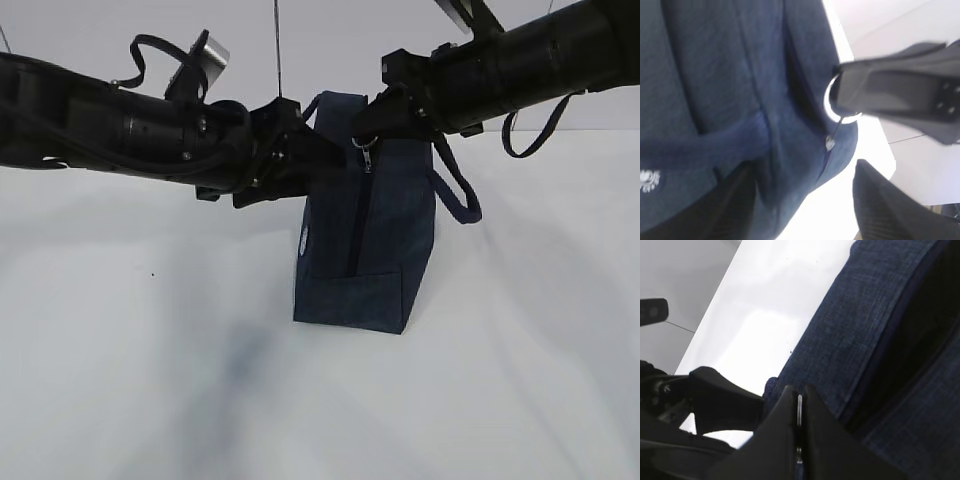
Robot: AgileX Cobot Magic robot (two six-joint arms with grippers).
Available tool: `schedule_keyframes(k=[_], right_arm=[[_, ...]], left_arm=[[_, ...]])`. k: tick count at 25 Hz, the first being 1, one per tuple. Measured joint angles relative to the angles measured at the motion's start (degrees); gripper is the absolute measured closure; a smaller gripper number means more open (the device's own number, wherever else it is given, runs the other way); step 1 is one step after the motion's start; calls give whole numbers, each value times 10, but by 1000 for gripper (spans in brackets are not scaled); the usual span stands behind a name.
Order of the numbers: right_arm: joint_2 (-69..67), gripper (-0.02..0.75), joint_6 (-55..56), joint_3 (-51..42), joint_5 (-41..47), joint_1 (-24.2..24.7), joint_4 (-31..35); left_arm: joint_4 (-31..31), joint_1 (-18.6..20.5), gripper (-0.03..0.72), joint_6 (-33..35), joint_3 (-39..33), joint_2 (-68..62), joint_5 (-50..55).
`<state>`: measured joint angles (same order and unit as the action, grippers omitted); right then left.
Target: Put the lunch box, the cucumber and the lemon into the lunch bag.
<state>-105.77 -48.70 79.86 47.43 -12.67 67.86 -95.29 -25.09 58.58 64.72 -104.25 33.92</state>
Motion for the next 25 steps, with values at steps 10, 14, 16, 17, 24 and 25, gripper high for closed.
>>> schedule_keyframes(k=[10,14,16,17,24,25], right_arm=[[0,731,0,0,3,0,0],[0,731,0,0,3,0,1],[0,731,0,0,3,0,1],[0,731,0,0,3,0,1],[0,731,0,0,3,0,1],[0,731,0,0,4,0,1]], left_arm=[[4,0,308,0,12,-4,0],[17,0,370,0,12,-4,0],[18,0,388,0,12,-4,0],[18,0,392,0,12,-4,0],[18,0,494,0,13,-20,2],[17,0,522,0,13,-22,5]])
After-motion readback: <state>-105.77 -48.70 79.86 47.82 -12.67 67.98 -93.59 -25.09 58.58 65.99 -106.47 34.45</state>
